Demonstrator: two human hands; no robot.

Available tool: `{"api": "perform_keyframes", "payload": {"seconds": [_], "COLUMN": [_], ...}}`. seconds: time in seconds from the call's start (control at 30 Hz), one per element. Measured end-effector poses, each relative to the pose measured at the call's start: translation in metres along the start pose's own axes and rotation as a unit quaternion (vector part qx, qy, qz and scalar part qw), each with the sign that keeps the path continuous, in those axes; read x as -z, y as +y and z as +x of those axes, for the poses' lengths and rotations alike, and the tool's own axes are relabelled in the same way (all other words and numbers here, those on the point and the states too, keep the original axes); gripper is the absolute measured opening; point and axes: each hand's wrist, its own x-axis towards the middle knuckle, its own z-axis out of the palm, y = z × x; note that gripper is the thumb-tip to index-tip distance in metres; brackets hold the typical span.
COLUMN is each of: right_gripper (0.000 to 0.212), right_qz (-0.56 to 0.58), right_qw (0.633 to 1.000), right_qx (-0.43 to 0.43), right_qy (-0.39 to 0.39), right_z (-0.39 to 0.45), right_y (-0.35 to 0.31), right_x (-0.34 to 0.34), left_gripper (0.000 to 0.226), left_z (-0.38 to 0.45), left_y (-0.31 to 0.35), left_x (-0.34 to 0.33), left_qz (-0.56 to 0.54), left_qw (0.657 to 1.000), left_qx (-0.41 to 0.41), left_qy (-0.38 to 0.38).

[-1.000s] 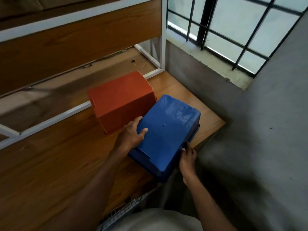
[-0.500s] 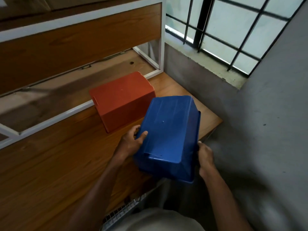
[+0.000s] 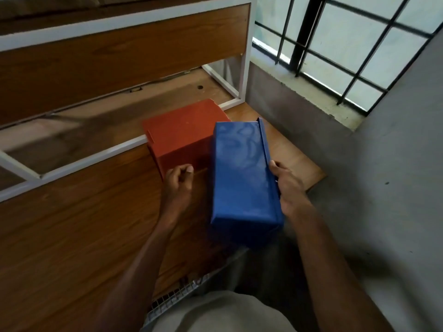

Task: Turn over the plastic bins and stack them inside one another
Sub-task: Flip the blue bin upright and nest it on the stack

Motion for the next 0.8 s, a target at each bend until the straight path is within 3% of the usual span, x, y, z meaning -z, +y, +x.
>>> {"api": "perform_keyframes", "payload": {"seconds": [0.23,0.4,0.63,0.7,0.8], "right_gripper": [0.017,0.019,0.034,0.032,0.027], "right_qz": [-0.083,-0.141,-0.217,-0.235,-0.306], "right_qw": [0.992,0.977,0.954,0.95,0.933], "right_qx": [0.098,0.141,0.153,0.161,0.187], "right_qy": [-0.019,-0.07,-0.142,-0.13,-0.029], "right_z": [-0.014,-0.03,-0.033,-0.026,-0.009], "right_y": [0.001,0.012,0.026,0.029,0.034], "right_x": [-0.048,-0.084,-0.102,-0.091,-0.063], "left_gripper": [0.017,0.027,0.04,0.041,0.036], "left_z": [-0.006,-0.013,0.0,0.001,0.005], "left_y": [0.035,0.04,0.022,0.019,0.01], "left_x": [0.002,-0.008,0.012,0.016,0.024], "left_qz": [-0.039,-0.077,-0.031,-0.032,-0.053], "left_qw": [0.997,0.992,0.995,0.995,0.996], "left_qx": [-0.07,-0.043,-0.017,-0.014,0.009], "left_qy": [0.001,-0.09,-0.092,-0.089,-0.072]}}
